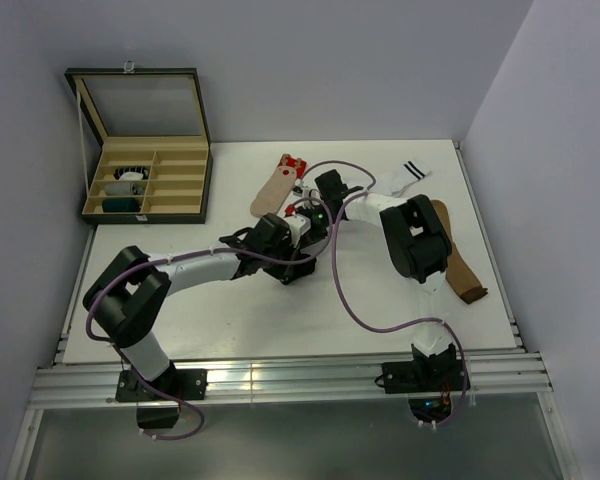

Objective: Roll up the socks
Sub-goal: Roll the sock at the center of the board.

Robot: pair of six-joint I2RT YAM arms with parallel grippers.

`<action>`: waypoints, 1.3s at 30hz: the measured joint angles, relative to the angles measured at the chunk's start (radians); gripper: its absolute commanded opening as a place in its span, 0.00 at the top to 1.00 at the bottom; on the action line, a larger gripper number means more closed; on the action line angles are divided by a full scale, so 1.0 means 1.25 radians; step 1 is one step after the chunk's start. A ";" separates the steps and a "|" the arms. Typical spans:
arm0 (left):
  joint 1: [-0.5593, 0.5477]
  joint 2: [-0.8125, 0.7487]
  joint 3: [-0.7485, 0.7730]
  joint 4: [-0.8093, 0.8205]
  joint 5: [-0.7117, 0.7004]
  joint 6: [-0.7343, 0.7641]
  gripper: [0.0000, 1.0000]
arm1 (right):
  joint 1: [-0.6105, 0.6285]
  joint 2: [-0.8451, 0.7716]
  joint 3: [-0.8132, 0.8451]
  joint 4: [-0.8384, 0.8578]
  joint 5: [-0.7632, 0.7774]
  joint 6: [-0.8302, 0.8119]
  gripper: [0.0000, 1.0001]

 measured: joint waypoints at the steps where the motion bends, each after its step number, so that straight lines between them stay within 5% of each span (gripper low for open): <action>1: 0.000 0.000 -0.005 0.007 0.002 0.001 0.99 | 0.000 0.000 0.000 0.000 0.000 0.000 1.00; 7: 0.001 0.000 -0.028 0.049 0.020 -0.003 0.99 | -0.001 0.000 0.000 0.001 -0.001 0.000 0.97; 13: 0.043 0.009 -0.045 0.087 0.089 -0.040 0.99 | -0.003 -0.014 -0.017 0.023 -0.006 0.021 0.58; 20: 0.111 0.037 -0.044 0.104 0.193 -0.107 0.99 | -0.034 -0.093 -0.071 0.073 0.096 0.082 0.31; 30: 0.175 0.066 -0.039 0.115 0.265 -0.195 0.99 | -0.103 -0.392 -0.268 0.186 0.315 0.281 0.28; 39: 0.205 0.115 0.000 0.113 0.303 -0.232 0.94 | -0.014 -0.485 -0.513 0.265 0.379 0.505 0.29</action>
